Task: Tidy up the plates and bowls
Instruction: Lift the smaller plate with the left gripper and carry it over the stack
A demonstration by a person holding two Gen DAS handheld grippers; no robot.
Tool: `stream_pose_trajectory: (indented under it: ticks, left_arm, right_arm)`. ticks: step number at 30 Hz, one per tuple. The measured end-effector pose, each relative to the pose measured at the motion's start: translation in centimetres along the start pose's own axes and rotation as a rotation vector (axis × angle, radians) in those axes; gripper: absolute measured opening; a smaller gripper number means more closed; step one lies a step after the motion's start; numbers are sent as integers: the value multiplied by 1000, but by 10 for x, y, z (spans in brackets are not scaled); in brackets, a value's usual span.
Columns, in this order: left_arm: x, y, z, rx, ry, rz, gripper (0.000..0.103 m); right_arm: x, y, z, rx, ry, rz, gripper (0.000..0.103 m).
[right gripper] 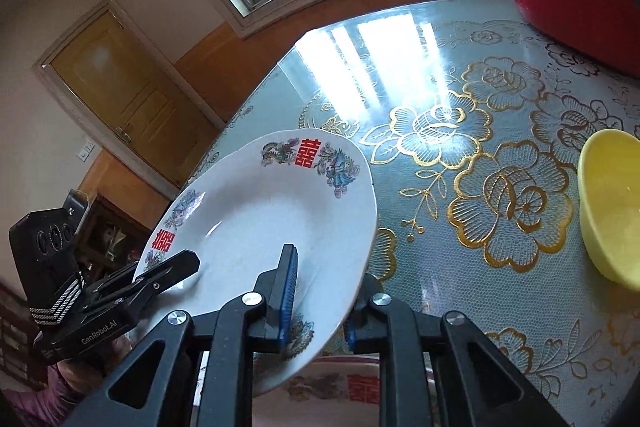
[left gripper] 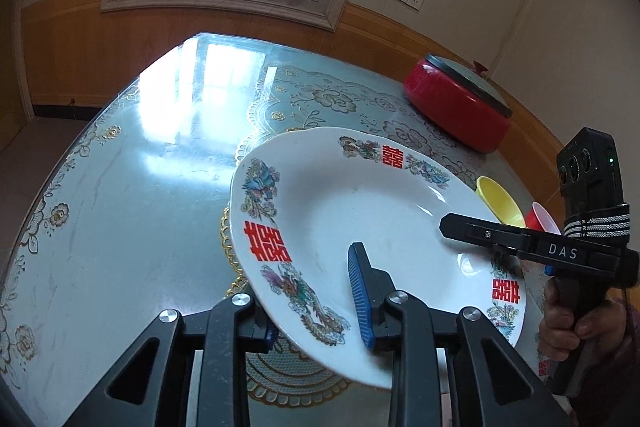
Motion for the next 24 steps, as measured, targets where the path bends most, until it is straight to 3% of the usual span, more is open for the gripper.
stream_pose_trajectory:
  ticks: [13,24]
  left_arm:
    - [51,38,-61,54,-112,-2,31]
    - [90,38,-102,123,-179,71,31]
  right_arm:
    - [77,70,-13,22,-10,-40,20]
    - [145,108,-30,69,-113,-61,22]
Point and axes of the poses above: each gripper's, at about its wrist camera, not at the fingertips, and y roughly against the way its jaws point, z to its left, x to its underside, the point moved 1 cm from there along -y, roughly the way its jaws point, and after that the axes turned 9 degrees about z, right-handed, at the moved point
